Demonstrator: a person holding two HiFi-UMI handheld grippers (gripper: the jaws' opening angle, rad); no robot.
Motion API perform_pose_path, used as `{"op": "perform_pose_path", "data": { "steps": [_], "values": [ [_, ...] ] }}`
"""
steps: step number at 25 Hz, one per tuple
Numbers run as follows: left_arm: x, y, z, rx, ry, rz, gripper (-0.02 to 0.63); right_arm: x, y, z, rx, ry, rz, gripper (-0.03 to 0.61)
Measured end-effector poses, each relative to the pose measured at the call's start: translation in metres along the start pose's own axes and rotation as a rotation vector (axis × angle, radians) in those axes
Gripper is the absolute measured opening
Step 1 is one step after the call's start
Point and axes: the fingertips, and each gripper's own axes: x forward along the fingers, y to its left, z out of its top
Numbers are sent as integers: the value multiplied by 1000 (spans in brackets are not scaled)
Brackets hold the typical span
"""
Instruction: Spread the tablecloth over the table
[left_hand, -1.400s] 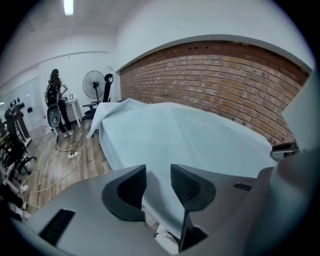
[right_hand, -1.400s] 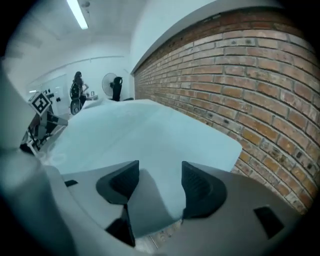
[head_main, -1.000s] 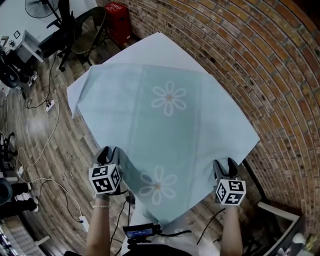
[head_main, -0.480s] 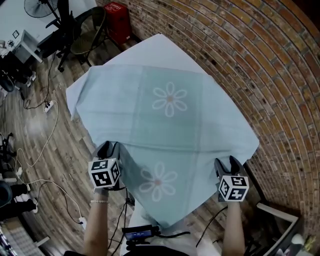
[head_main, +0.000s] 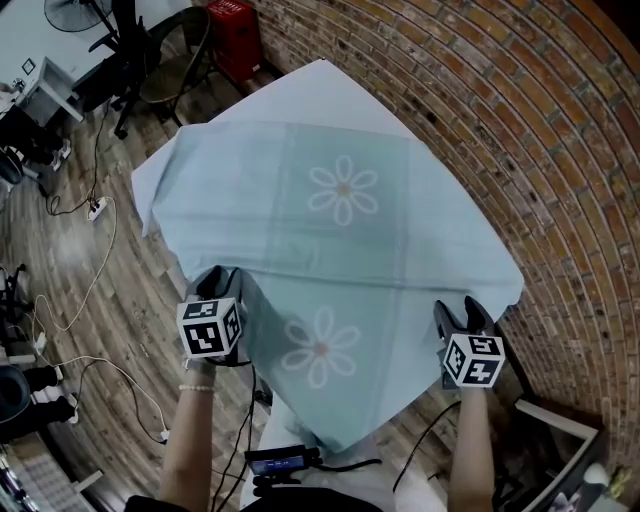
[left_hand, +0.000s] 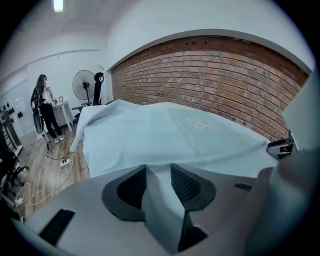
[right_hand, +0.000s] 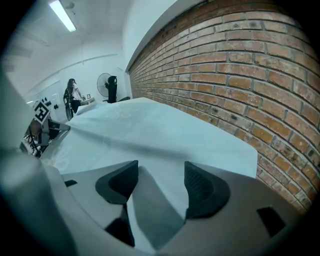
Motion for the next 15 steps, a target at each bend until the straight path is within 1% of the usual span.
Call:
{"op": "perform_pose_path", "data": {
  "steps": [10, 15],
  "values": [
    [15, 5, 13, 12, 41, -36, 170, 13, -2, 12, 11, 6, -7, 291],
    [25, 7, 23, 17, 41, -39, 169, 23, -2, 20, 13, 9, -2, 291]
  ]
}}
